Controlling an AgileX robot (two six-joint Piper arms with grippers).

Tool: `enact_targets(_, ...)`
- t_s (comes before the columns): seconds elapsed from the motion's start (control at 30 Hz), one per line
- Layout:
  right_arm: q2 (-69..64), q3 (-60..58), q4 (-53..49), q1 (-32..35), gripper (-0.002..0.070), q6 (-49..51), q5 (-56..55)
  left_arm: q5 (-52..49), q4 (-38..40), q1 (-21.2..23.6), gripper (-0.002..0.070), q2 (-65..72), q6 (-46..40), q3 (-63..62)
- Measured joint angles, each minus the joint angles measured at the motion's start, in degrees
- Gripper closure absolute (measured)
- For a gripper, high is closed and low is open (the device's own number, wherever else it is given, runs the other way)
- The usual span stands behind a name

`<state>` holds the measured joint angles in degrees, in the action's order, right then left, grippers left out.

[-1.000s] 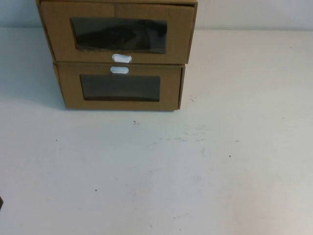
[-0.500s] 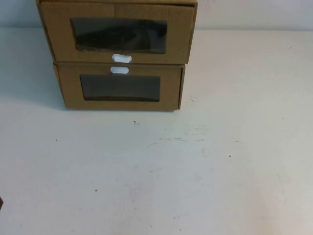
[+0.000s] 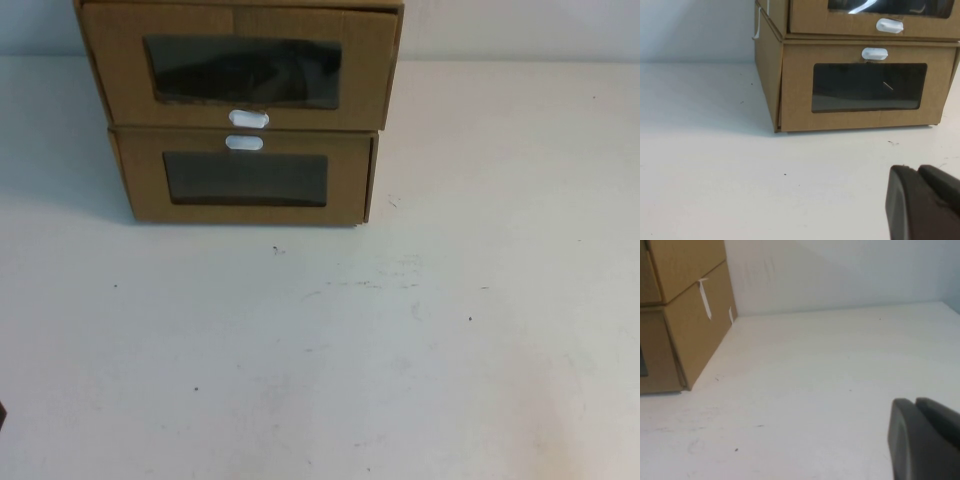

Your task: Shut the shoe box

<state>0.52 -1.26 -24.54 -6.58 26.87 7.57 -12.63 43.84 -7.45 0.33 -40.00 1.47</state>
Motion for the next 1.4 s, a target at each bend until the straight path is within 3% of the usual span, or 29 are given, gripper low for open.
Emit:
enact_targets(0.23, 0.0, -0.28, 3.68, 0.0, 0.0687, -0.4, -4.07, 0.0, 0.0, 0.0, 0.0677, 0.0, 0.0, 0.0)
enact_targets(0.3, 0.0, -0.28, 11.88, 0.0, 0.0687, -7.02, -4.15, 0.0, 0.0, 0.0, 0.0677, 0.0, 0.0, 0.0)
enact_targets(0.4, 0.0, -0.28, 26.29, 0.0, 0.0687, -25.97, -4.0, 0.0, 0.0, 0.0, 0.0677, 0.0, 0.0, 0.0)
enact_targets(0.53, 0.0, -0.28, 33.13, 0.0, 0.0687, -33.4, -0.05, 0.0, 0.0, 0.0, 0.0677, 0.0, 0.0, 0.0)
enact_targets(0.8, 0.09, -0.28, 35.46, 0.0, 0.0687, -35.03, 12.23, 0.0, 0.0, 0.0, 0.0677, 0.0, 0.0, 0.0)
enact_targets(1.4, 0.22, -0.28, 35.56, 0.0, 0.0687, -35.12, 12.6, 0.0, 0.0, 0.0, 0.0677, 0.0, 0.0, 0.0)
